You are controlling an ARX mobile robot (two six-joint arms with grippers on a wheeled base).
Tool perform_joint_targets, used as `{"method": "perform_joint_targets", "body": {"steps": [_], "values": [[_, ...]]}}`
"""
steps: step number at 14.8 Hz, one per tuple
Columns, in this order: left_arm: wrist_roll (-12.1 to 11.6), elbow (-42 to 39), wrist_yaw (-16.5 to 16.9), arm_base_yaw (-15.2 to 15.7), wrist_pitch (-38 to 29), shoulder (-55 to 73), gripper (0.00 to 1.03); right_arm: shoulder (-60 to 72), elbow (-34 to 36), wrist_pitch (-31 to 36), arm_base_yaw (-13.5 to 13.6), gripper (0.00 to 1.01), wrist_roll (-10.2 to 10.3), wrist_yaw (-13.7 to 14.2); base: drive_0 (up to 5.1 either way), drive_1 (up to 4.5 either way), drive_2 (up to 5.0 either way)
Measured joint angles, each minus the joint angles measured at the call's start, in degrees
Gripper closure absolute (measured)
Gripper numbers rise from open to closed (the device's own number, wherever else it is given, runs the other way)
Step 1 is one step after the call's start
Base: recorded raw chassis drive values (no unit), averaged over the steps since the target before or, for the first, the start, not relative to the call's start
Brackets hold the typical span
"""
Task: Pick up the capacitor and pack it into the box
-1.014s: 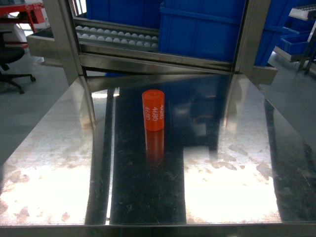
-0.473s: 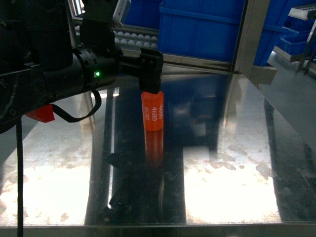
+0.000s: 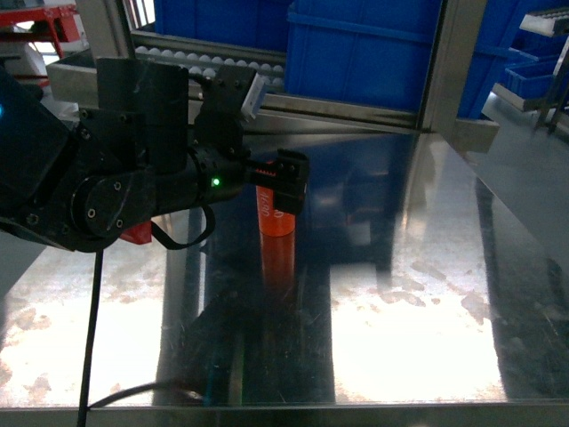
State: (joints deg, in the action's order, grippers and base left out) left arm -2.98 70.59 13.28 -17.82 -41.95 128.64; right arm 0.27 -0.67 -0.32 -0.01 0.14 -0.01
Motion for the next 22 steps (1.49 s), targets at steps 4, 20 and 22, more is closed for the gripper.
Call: {"method": "perform_joint_targets", "body": {"steps": [4, 20, 22], "values": [[1.6, 3.21, -0.66, -0.46, 1.11, 5.51, 0.06, 0.0, 0.0, 0.02, 0.0, 0.03, 0.0, 0.0, 0.0, 0.0, 0.0], [3.74, -27.43, -15.63, 4.55, -18.95, -32.13, 0.58, 0.0, 0.0, 0.02, 0.0, 0.03, 0.0, 0.0, 0.0, 0.0, 0.0], [3.67, -29.59, -23.1, 4.66, -10.03, -36.63, 0.58, 0.0, 0.0, 0.04, 0.0, 0.03, 0.0, -0.02, 0.0, 0.0, 0.0]]}}
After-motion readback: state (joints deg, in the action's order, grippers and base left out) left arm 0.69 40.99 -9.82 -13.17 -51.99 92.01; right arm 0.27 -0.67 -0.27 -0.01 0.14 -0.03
